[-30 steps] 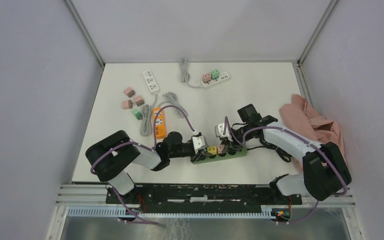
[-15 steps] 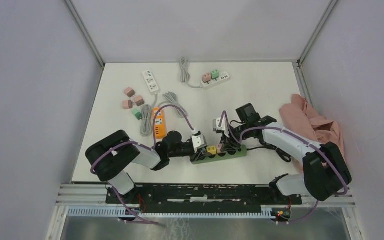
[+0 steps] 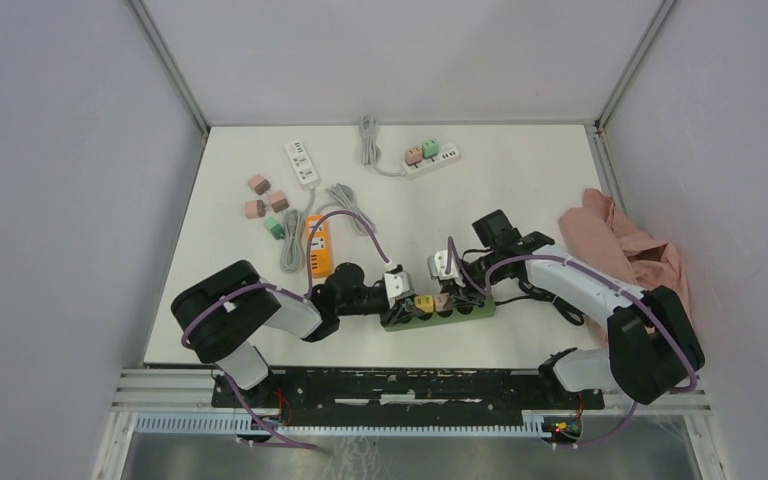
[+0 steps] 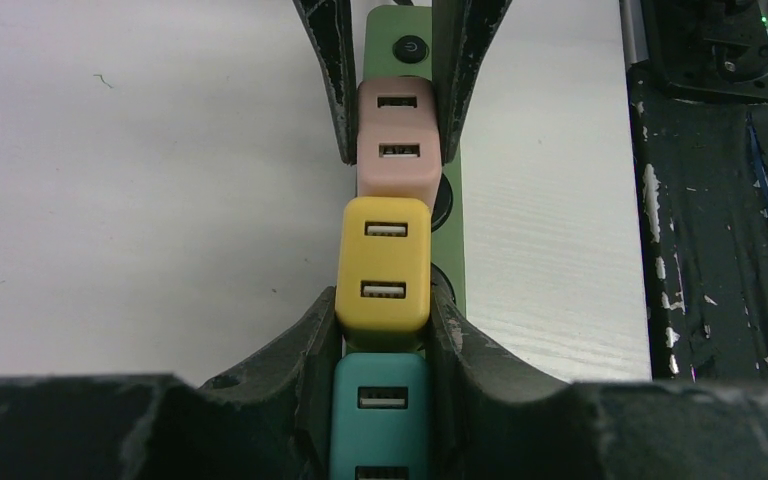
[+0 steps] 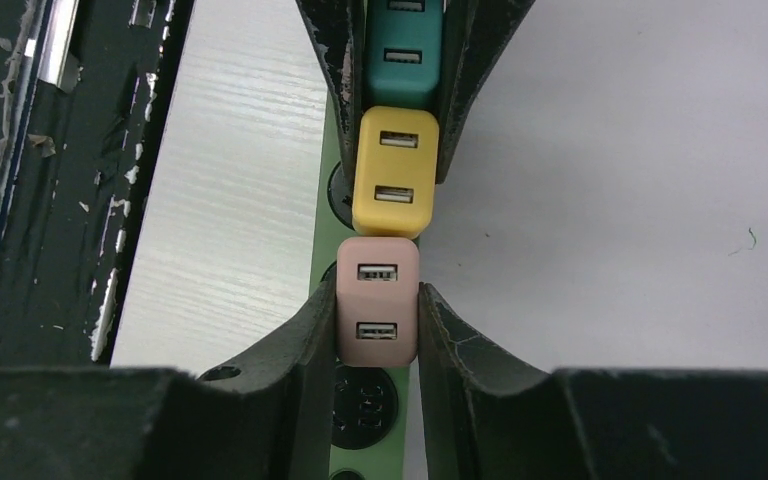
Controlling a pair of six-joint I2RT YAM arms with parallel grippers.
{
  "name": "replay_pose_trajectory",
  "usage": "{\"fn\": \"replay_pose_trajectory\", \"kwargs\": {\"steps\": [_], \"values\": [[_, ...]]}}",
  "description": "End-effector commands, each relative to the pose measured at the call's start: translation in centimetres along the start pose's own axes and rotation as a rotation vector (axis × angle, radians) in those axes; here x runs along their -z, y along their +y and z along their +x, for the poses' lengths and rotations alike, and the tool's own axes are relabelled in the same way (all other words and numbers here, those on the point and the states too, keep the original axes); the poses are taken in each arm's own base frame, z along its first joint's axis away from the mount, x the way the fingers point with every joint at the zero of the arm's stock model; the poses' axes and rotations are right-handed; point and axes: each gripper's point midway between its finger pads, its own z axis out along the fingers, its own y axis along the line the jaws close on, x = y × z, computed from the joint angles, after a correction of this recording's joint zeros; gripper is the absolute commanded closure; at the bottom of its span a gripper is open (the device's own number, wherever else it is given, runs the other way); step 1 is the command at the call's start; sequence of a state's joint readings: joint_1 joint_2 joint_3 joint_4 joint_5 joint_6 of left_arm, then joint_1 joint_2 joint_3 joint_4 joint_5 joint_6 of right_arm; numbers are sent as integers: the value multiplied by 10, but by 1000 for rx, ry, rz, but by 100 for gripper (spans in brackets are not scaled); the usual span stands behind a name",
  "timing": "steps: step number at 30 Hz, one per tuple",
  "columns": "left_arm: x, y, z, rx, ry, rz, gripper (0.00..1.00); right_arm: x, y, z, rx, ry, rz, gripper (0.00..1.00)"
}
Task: Pull the plug off the socket
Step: Remove the plug from the socket.
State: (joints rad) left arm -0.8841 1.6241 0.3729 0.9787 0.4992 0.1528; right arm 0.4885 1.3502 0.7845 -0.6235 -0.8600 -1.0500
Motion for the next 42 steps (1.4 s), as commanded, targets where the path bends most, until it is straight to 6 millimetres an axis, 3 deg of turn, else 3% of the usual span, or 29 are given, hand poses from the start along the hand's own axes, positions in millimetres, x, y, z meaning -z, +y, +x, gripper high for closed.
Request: {"fn": "replay_pose_trajectory", "kwargs": {"steps": [1, 6, 11, 13, 15, 18, 20, 25, 29, 32, 34, 38, 41, 42], "values": [[8, 12, 28, 39, 92, -66, 97, -10, 15, -37, 20, -81, -83, 100], [7, 10, 30, 47, 97, -60, 97, -10, -16, -53, -116, -112, 38, 100], [7, 11, 31, 49, 102, -61, 97, 8, -35, -38, -155, -89, 116, 100], [7, 11, 32, 47, 107, -64, 97, 15, -26, -23, -114, -37, 94, 100], [7, 11, 34, 47, 114, -65, 97, 16, -4, -14, 50, -12, 2, 100], [6, 11, 35, 48, 123, -60, 97, 11, 30, -23, 136, -93, -122, 100], [5, 13, 34, 48, 125, -59, 97, 5, 36, -32, 145, -101, -162, 100], [1, 10, 34, 72, 129, -39, 97, -4, 8, -50, -38, -125, -77, 100], [-1, 7, 37, 97, 140, -28, 97, 8, -17, -56, -123, -118, 14, 100], [-1, 6, 40, 109, 142, -25, 97, 26, -17, -42, -136, -111, 19, 100], [-1, 5, 41, 116, 142, -21, 97, 30, -4, -36, -111, -111, -17, 100], [-4, 6, 38, 117, 138, -20, 97, 23, 26, -48, 27, -186, -123, 100], [-5, 12, 32, 132, 125, -50, 96, 24, 19, -64, -51, -221, -113, 100], [-6, 15, 29, 147, 118, -70, 85, 28, 14, -68, -79, -213, -101, 100]]}}
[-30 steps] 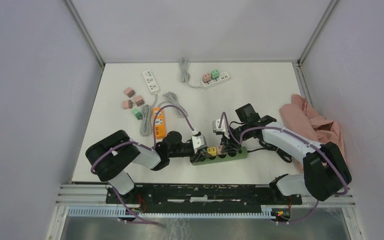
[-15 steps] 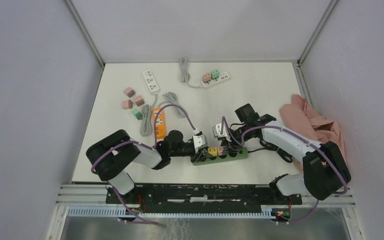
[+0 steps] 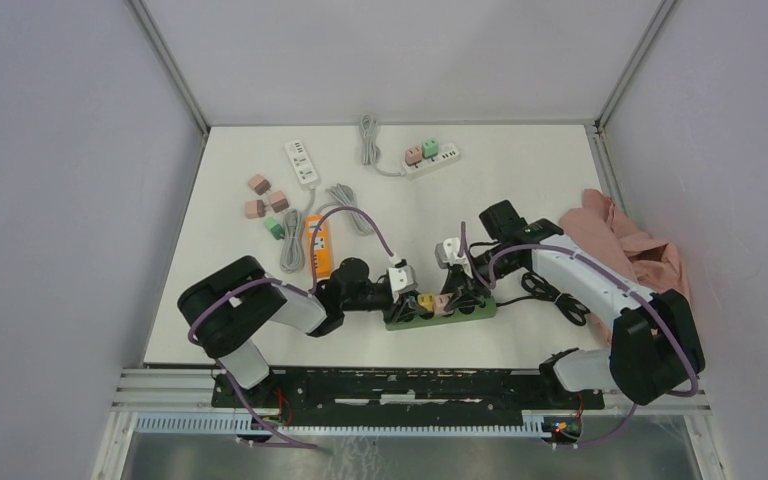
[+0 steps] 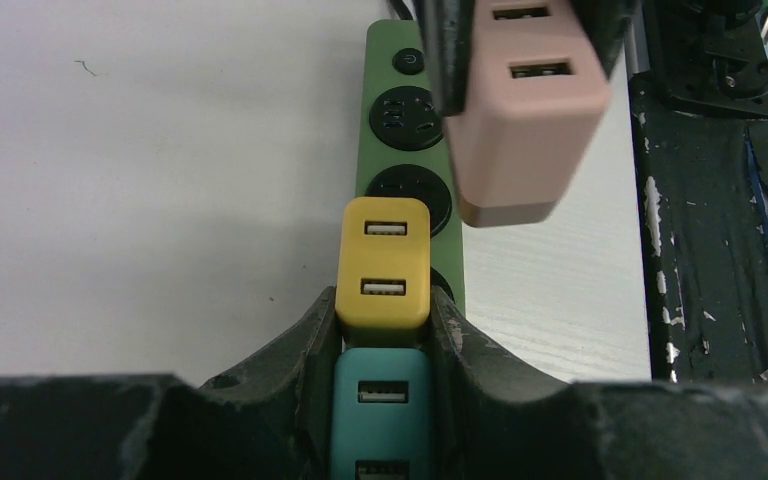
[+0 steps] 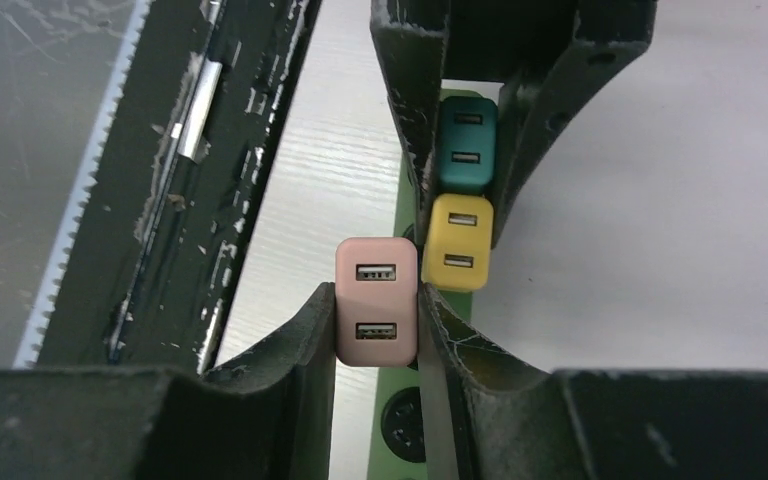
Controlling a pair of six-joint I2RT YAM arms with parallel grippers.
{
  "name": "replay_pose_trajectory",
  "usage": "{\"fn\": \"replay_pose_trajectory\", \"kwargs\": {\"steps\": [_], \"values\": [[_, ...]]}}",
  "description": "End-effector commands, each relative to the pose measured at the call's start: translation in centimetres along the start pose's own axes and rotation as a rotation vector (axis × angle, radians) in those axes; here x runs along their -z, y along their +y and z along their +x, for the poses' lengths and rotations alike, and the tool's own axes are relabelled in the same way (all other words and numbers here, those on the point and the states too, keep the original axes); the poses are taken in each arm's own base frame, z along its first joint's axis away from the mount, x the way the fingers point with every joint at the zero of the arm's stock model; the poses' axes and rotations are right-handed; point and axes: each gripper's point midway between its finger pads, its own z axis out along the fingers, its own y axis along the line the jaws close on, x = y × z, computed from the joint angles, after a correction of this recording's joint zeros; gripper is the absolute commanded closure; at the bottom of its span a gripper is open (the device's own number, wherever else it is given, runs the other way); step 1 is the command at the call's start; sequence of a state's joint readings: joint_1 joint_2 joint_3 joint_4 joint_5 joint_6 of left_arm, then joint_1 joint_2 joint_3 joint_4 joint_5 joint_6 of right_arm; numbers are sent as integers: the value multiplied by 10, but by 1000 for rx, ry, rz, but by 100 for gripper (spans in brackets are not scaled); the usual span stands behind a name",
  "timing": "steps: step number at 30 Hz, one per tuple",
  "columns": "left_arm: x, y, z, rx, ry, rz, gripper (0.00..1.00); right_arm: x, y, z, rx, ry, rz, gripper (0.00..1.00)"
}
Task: Pull the plug off the socket
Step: Remove the plug from the socket.
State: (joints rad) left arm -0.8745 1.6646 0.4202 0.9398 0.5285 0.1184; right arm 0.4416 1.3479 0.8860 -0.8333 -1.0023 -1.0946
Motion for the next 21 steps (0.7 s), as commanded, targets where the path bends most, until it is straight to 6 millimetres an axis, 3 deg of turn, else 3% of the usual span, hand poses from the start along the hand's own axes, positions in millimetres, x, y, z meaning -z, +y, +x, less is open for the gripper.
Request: {"fn": "replay_pose_trajectory", "kwargs": {"steps": [1, 5, 8, 14, 17, 21], "values": [[2, 19, 17, 132, 74, -120, 73, 11, -2, -43, -20, -105, -10, 100], [8, 22, -10, 209, 0, -174, 33, 38, -4, -48, -75, -102, 28, 100], [20, 19, -38, 225, -98, -188, 20, 54, -7, -56, -95, -159, 79, 100], [40, 10, -68, 314, -105, -205, 13, 62, -18, -76, -208, -267, 143, 100], [55, 11, -81, 394, -136, -262, 12, 66, -36, -90, -397, -370, 162, 100], [77, 8, -104, 512, -237, -306, 11, 64, -42, -95, -555, -434, 101, 100]]}}
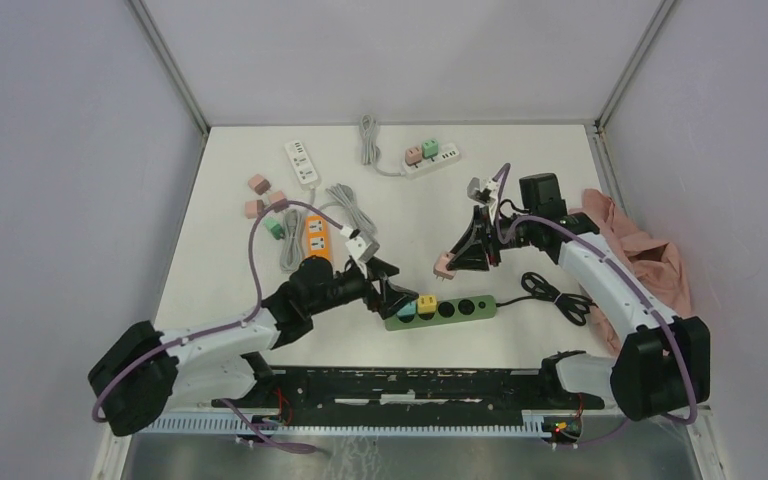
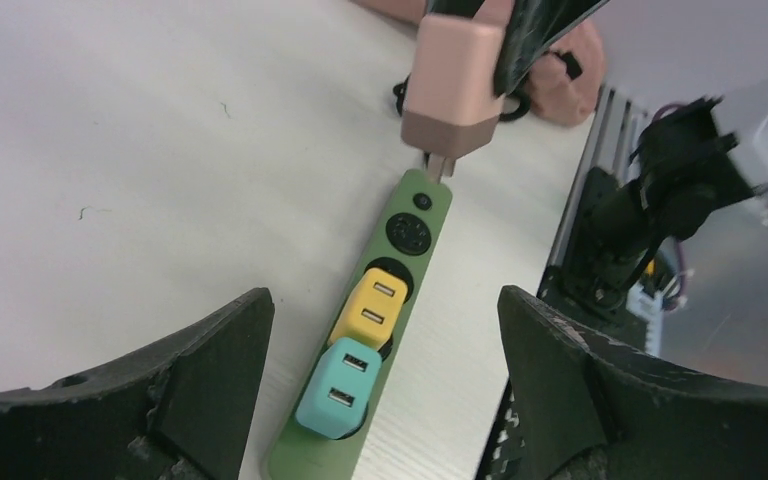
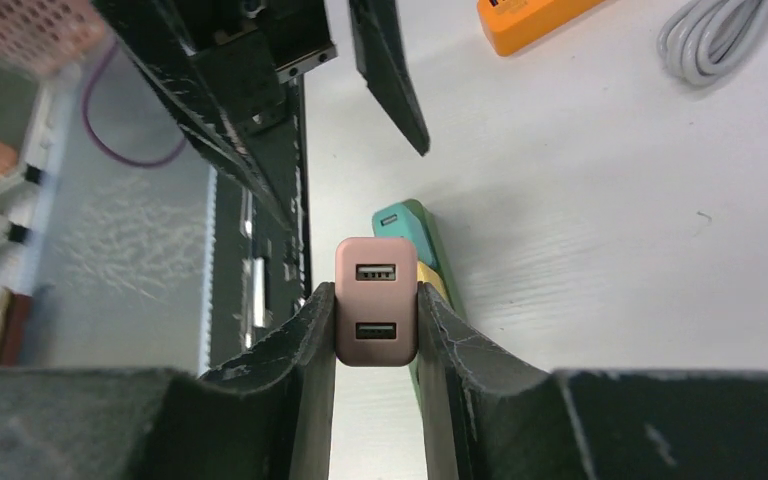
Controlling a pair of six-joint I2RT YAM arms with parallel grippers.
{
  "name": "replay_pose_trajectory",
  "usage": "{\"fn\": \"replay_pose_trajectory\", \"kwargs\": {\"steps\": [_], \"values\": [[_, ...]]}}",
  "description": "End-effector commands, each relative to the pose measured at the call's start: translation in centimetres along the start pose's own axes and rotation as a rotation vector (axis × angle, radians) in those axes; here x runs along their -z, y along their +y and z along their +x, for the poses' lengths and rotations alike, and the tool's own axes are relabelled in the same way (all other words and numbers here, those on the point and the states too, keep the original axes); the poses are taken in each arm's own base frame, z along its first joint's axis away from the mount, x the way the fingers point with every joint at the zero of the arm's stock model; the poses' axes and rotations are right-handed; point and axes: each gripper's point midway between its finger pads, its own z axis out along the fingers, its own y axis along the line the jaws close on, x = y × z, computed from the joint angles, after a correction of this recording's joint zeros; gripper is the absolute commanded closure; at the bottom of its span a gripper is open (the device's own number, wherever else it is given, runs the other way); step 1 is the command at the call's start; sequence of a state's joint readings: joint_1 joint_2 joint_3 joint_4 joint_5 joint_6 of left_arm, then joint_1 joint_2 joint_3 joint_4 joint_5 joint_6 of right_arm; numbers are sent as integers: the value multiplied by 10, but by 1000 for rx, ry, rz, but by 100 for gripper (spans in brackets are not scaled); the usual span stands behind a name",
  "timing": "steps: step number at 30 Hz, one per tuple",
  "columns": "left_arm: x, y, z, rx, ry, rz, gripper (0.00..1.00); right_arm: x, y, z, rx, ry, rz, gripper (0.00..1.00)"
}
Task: Pull the plug off the socket
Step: Remove the plug from the socket.
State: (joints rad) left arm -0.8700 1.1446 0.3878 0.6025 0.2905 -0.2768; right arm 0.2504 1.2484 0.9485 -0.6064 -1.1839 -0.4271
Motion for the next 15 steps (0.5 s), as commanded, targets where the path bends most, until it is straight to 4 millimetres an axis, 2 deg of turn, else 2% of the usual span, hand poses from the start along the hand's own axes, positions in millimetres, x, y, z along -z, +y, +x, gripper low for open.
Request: {"fn": "replay_pose_trajectory", "kwargs": {"steps": [1, 4, 8, 11, 15], "values": [[21, -2, -32, 216, -109, -82, 10, -6, -2, -31, -234, -109, -68, 100], [32, 1, -56, 340, -214, -139, 5, -13, -21, -27, -447, -93, -38, 100], [33, 10, -77, 408, -244, -223, 3, -20, -30, -23, -647, -65, -72, 100], [23, 18, -83, 405, -165, -306, 3, -24, -37, -17, -731, -49, -63, 100], [10, 23, -78, 325, -24, -431, 2, -27, -44, -12, -778, -35, -39, 100]]}}
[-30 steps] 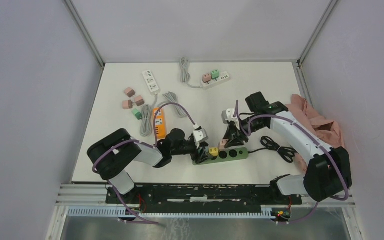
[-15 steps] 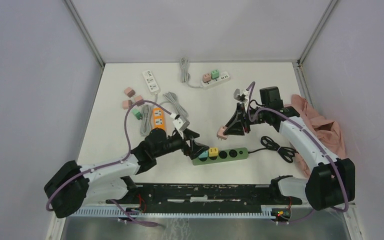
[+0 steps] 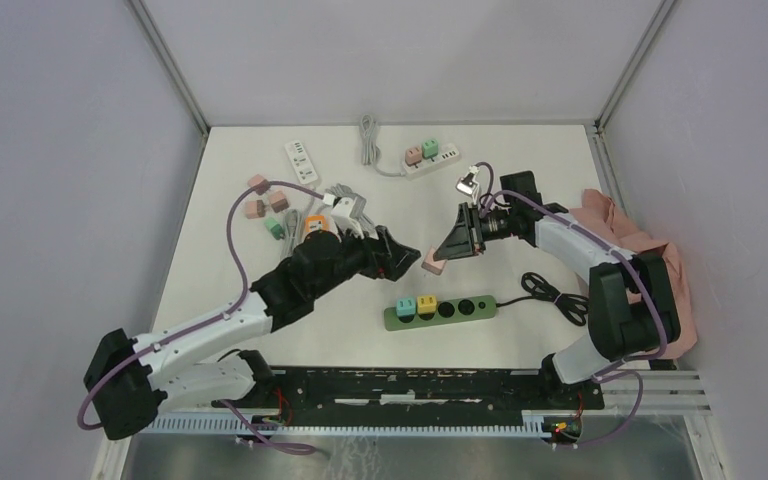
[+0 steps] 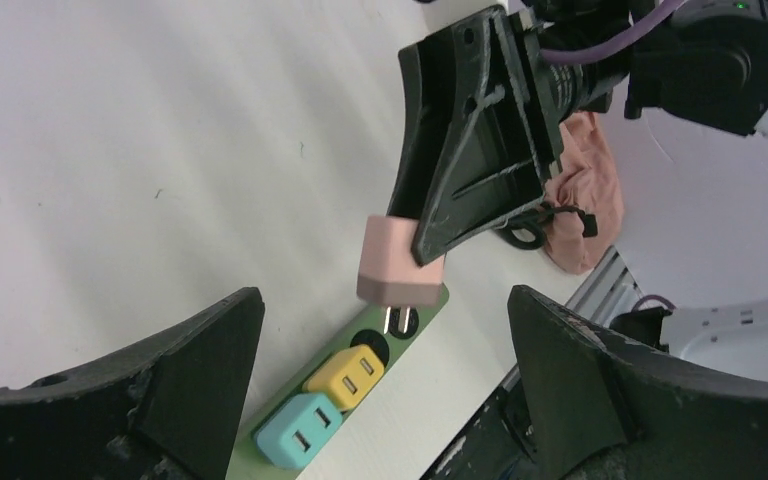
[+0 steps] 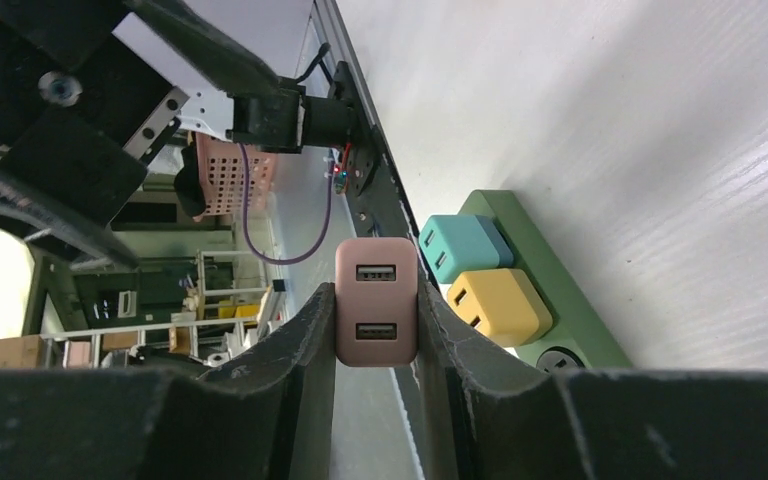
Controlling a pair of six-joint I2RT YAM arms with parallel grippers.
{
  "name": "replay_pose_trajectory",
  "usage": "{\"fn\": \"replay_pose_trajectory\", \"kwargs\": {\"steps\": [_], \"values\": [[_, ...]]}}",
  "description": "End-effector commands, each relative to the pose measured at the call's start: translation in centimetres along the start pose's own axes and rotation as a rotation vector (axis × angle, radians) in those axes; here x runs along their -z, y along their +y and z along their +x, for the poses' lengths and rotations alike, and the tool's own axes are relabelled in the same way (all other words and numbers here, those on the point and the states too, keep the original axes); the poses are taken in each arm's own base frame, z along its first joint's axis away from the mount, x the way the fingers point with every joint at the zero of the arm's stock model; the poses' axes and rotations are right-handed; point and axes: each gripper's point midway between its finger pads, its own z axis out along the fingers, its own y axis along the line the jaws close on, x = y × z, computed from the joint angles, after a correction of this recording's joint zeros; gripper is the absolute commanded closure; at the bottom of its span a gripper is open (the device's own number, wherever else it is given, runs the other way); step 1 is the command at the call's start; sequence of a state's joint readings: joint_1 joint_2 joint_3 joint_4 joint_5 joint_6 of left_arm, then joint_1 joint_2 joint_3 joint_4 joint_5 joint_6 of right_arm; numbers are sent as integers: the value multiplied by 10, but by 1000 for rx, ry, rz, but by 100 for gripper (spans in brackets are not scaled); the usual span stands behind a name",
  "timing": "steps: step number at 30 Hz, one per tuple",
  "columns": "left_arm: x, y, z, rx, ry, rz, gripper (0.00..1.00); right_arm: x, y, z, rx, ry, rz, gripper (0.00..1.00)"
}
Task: Pull the plug off the socket
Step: Remove the plug from the socket.
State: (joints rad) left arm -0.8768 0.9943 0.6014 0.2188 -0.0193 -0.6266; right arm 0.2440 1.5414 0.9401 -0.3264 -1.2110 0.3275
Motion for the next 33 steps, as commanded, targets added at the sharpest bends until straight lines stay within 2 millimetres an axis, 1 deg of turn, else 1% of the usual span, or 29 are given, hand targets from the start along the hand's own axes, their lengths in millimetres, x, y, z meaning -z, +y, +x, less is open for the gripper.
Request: {"fn": "replay_pose_trajectory", "kwargs": {"steps": [1, 4, 7, 9, 11, 14, 16, 20, 24, 25, 27, 28, 29, 30, 32, 33], "values": [[-11, 6, -3, -86, 67, -195, 2, 3, 17, -22, -6, -27, -23, 99], [-17, -8, 5, -156, 100, -204, 2, 1, 12, -22, -33, -19, -18, 99], [-25, -14, 9, -216, 116, -232, 3, 0, 8, -21, -56, -2, -24, 99], [-29, -12, 8, -231, 113, -299, 5, -1, 6, -21, -67, 9, -24, 100], [-34, -8, 10, -243, 134, -379, 13, -1, 3, -21, -69, 12, -20, 100], [-40, -7, 19, -261, 189, -443, 20, -3, 0, -20, -81, 18, -18, 100], [-45, -8, 30, -278, 215, -448, 20, -3, -1, -20, -89, 21, -19, 100], [-58, -1, 41, -308, 235, -486, 20, -5, -4, -18, -107, 38, -25, 100], [-73, 7, 41, -376, 237, -537, 21, -6, -5, -14, -103, 65, -21, 100], [-75, 8, 41, -390, 240, -552, 22, -6, -5, -14, -102, 70, -21, 100], [-81, 8, 41, -403, 243, -564, 29, -7, -6, -13, -99, 74, -21, 100], [-84, 8, 43, -404, 248, -559, 30, -7, -5, -12, -96, 75, -21, 100], [-87, 8, 46, -406, 253, -552, 33, -7, -5, -12, -95, 75, -22, 100], [-89, 7, 48, -406, 257, -544, 35, -7, -4, -12, -93, 76, -22, 99], [-91, 7, 51, -409, 264, -539, 44, -8, -4, -11, -93, 81, -24, 97], [-92, 7, 50, -409, 262, -538, 50, -8, -4, -10, -93, 84, -23, 95]]}}
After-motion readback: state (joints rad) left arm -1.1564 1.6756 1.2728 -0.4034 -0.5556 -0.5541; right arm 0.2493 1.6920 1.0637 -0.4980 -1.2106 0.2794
